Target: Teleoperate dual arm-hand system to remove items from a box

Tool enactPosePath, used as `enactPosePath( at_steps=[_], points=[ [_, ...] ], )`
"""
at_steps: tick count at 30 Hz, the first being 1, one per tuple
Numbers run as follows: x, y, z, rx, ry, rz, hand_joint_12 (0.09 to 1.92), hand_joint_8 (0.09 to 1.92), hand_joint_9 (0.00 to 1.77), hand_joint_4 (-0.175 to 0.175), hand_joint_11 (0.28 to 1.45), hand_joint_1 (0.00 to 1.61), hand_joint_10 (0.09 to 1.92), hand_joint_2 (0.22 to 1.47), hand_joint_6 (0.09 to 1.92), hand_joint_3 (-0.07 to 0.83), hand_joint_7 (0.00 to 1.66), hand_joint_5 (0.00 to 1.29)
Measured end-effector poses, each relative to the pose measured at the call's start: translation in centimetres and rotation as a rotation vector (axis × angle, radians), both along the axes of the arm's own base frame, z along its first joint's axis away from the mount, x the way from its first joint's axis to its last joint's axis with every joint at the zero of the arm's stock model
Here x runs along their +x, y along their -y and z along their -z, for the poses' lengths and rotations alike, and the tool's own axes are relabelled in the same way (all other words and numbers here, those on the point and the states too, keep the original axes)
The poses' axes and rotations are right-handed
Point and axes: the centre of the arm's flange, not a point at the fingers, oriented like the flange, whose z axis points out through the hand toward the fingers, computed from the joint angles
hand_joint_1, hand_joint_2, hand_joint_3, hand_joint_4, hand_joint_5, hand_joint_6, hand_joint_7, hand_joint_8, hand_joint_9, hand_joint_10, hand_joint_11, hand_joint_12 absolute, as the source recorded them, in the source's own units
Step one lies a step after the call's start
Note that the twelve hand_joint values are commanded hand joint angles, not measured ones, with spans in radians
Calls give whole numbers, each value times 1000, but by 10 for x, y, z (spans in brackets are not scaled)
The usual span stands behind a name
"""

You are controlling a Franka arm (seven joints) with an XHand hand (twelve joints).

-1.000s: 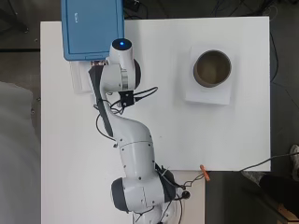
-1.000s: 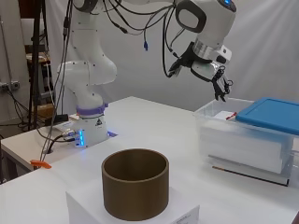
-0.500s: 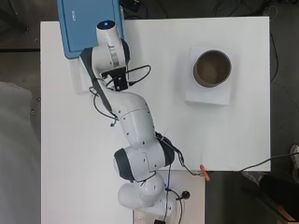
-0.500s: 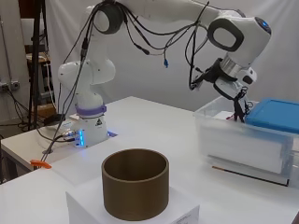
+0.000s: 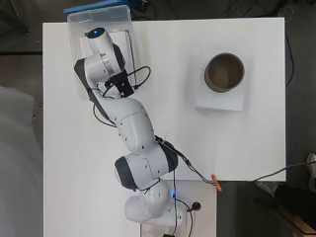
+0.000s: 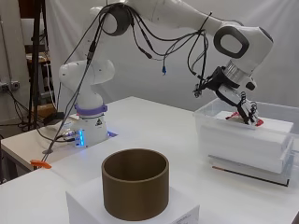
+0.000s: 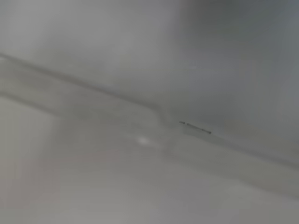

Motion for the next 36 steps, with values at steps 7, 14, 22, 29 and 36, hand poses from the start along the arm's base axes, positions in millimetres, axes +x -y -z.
enactPosePath(
  at_steps=[7,14,22,29,36],
  points=[
    [-24,-12,13,-2,28,-59,1343,1118,1266,7,756,1090,1238,1101,915,21,1057,874],
    [-33,9,-40,48,190,-36,1387,1189,1237,-175,674,1254,1298,1126,861,0,1040,909],
    [-36,33,-99,83,283,-11,1288,1087,1241,-175,656,1260,1082,1113,840,0,1082,919],
    [-97,196,-150,63,402,177,1663,1335,1257,162,787,1014,1626,1127,1028,0,1098,940],
    [-175,375,-154,101,506,396,1767,1539,1343,175,902,1002,1756,1129,1045,0,1149,937]
  ],
)
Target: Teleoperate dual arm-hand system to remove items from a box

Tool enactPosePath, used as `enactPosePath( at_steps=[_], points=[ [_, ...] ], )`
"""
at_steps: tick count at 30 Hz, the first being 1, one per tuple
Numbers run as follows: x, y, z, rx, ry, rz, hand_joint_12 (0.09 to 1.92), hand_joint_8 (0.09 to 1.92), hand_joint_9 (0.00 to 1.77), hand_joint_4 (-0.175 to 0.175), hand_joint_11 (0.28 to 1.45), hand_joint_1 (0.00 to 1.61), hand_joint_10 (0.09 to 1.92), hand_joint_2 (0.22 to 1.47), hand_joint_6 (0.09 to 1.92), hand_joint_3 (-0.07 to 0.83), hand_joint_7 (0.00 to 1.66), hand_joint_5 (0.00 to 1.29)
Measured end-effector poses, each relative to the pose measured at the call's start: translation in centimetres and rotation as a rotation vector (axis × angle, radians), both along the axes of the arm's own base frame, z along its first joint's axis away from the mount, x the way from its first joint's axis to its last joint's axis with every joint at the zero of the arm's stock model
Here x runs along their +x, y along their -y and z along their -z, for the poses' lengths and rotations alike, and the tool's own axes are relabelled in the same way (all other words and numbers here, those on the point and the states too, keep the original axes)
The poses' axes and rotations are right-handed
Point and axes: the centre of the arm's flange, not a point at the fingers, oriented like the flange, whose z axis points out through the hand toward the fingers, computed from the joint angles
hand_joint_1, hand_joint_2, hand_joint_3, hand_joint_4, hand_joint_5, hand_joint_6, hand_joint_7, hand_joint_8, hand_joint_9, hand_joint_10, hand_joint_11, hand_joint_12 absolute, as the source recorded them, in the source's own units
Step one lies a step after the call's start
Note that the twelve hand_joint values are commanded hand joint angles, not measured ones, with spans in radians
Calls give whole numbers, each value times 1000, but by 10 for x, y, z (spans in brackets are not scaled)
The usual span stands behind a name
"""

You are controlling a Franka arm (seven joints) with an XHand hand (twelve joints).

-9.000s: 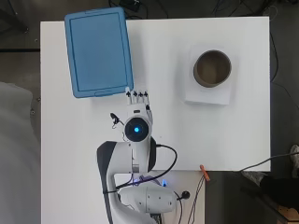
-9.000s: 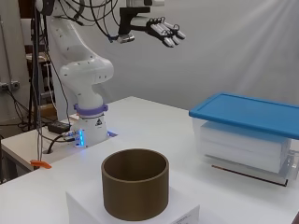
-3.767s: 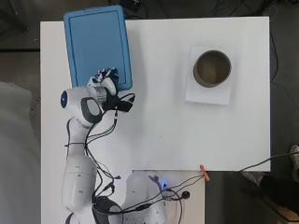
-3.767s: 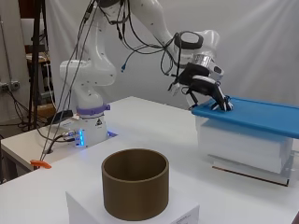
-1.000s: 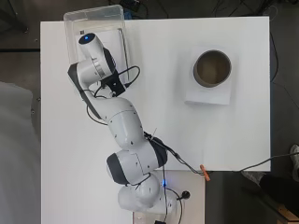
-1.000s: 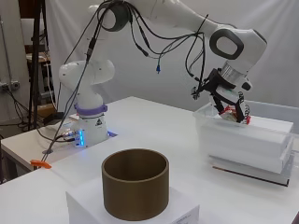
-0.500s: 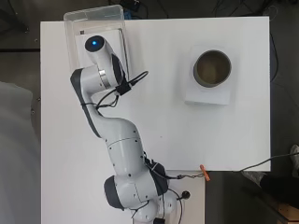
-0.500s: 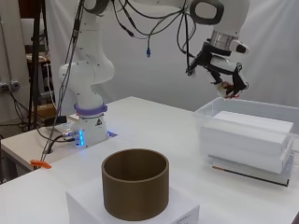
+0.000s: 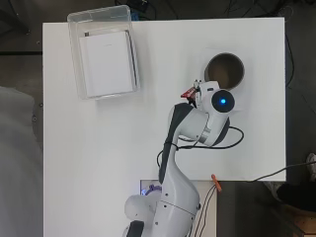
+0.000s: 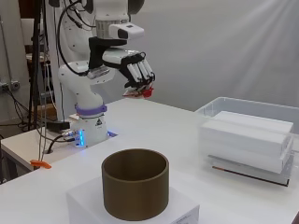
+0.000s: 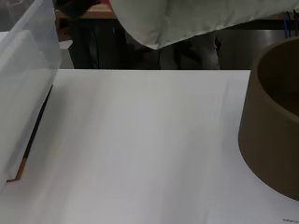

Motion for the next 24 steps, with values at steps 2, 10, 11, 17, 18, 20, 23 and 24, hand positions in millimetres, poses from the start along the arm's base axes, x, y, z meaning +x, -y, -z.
enactPosePath(
  at_steps=[2,10,11,17,18,20,23,24],
  points=[
    [4,30,11,8,1,47,1768,1532,1353,175,908,1002,1759,1129,1044,0,1162,938],
    [4,132,-12,-147,8,233,1785,1590,1490,175,1056,995,1791,1133,1053,0,1285,930],
    [-8,138,-37,-174,38,254,1784,1601,1508,175,1074,995,1792,1133,1053,0,1305,930],
    [7,141,-91,-144,169,195,1772,1593,1544,175,1106,988,1760,1140,1073,1,1340,917],
    [20,140,-83,-124,166,176,1773,1582,1547,175,1107,987,1751,1141,1076,0,1345,914],
    [58,130,-52,-80,134,124,1775,1568,1555,175,1114,986,1738,1143,1081,0,1356,912],
    [120,77,4,-53,56,19,1778,1565,1571,175,1128,984,1720,1145,1089,1,1376,907],
    [127,72,16,-52,37,13,1781,1577,1579,175,1137,983,1715,1147,1092,0,1385,906]
  ],
)
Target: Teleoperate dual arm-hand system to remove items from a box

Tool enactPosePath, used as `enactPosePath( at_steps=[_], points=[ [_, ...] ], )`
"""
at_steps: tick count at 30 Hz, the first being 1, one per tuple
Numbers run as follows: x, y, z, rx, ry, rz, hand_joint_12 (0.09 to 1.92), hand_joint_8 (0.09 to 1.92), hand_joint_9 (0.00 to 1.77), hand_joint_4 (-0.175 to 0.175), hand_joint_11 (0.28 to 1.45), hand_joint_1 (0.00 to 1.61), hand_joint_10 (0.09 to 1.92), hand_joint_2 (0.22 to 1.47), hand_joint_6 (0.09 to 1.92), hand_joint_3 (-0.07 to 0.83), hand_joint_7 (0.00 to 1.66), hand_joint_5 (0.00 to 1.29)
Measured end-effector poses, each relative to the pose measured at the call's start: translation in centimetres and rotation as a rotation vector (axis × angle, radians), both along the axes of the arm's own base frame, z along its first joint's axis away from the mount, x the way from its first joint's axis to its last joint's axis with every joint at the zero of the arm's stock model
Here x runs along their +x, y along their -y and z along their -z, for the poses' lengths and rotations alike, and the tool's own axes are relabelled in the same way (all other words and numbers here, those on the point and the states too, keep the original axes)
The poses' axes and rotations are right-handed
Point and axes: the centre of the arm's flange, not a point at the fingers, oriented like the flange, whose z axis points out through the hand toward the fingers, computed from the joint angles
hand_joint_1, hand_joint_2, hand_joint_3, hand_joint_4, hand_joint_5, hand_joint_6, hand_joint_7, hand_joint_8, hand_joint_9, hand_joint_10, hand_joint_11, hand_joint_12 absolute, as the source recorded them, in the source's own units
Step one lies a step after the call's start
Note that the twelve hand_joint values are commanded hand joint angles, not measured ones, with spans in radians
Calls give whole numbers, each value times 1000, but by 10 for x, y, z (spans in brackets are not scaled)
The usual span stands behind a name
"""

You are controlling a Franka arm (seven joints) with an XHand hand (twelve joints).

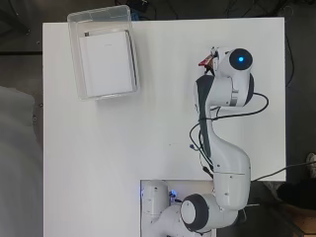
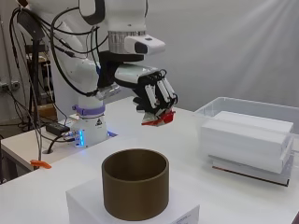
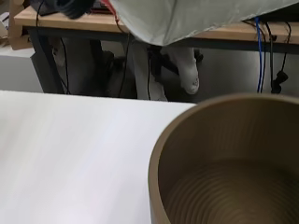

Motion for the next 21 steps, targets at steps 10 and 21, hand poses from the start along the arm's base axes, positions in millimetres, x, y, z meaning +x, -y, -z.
enactPosePath(
  at_steps=[10,21],
  points=[
    [-68,117,81,-30,-143,283,1813,1920,1632,175,1194,973,1862,1160,1130,0,1452,883],
    [-49,97,71,-21,-161,244,1806,1920,1627,175,1166,975,1875,1156,1114,-1,1476,892]
  ],
)
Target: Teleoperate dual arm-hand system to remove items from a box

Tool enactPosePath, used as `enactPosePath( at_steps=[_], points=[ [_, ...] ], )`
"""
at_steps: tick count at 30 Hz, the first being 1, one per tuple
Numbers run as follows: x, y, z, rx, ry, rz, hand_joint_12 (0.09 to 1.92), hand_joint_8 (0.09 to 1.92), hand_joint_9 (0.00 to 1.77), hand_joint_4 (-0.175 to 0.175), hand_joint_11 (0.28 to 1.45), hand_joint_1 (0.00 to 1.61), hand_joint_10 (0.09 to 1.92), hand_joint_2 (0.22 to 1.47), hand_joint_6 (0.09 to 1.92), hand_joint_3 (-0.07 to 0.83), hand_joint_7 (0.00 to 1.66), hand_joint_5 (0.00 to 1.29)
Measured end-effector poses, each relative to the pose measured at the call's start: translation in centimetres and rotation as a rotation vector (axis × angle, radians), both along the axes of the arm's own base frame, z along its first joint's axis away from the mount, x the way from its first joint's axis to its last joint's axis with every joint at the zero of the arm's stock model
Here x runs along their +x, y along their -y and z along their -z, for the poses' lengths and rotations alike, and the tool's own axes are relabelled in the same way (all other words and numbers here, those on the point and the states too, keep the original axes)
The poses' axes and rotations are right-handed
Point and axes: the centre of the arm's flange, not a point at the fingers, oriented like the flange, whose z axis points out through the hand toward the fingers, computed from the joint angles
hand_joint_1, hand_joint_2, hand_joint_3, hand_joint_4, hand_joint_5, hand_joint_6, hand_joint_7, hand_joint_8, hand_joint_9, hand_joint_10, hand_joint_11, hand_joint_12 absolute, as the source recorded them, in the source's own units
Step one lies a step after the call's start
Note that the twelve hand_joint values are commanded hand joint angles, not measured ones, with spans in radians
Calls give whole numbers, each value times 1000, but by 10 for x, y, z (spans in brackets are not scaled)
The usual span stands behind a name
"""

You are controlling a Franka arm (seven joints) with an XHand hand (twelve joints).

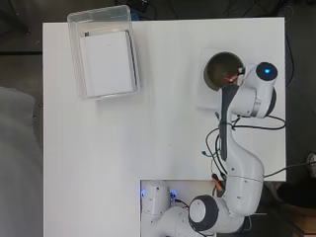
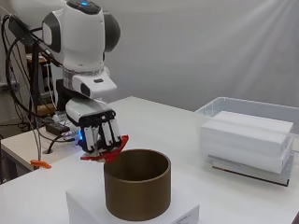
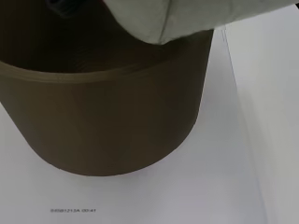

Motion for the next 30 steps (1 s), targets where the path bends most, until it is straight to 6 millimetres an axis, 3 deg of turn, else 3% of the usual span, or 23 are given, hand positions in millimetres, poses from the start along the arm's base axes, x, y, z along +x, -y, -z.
enactPosePath(
  at_steps=[5,8,14,15,16,17,18,19,20,22,26,28,30],
  points=[
    [14,12,-11,-22,21,12,1802,1861,1610,175,1145,974,1850,1157,1117,0,1459,891],
    [28,1,10,-2,-2,-27,1790,1749,1582,175,1091,970,1805,1161,1130,0,1434,882],
    [52,-16,27,26,-13,-102,1750,1570,1526,175,991,969,1712,1163,1137,0,1378,879],
    [57,-18,27,29,-9,-109,1542,1339,1319,104,830,835,1567,1078,796,-12,1165,646],
    [63,-22,22,27,2,-114,1058,882,889,42,618,569,1103,913,455,-27,736,375],
    [68,-24,17,22,11,-115,628,491,531,11,493,324,681,788,236,-25,402,197],
    [70,-23,14,15,11,-109,342,251,350,0,447,168,395,715,116,-17,203,97],
    [70,-19,16,13,-9,-96,175,123,274,-2,436,82,220,680,87,-9,99,46],
    [71,-17,20,11,-44,-84,87,87,240,0,432,39,124,665,87,-4,49,21],
    [78,-29,26,3,-112,-94,87,87,208,7,421,7,87,654,87,0,19,3],
    [105,-73,31,-33,-161,-174,87,87,204,17,411,0,87,669,87,8,44,0],
    [105,-78,28,-38,-155,-193,87,87,225,16,414,0,87,682,87,10,71,6],
    [96,-69,17,-36,-137,-190,87,87,325,9,431,3,87,698,87,6,150,30]
  ],
)
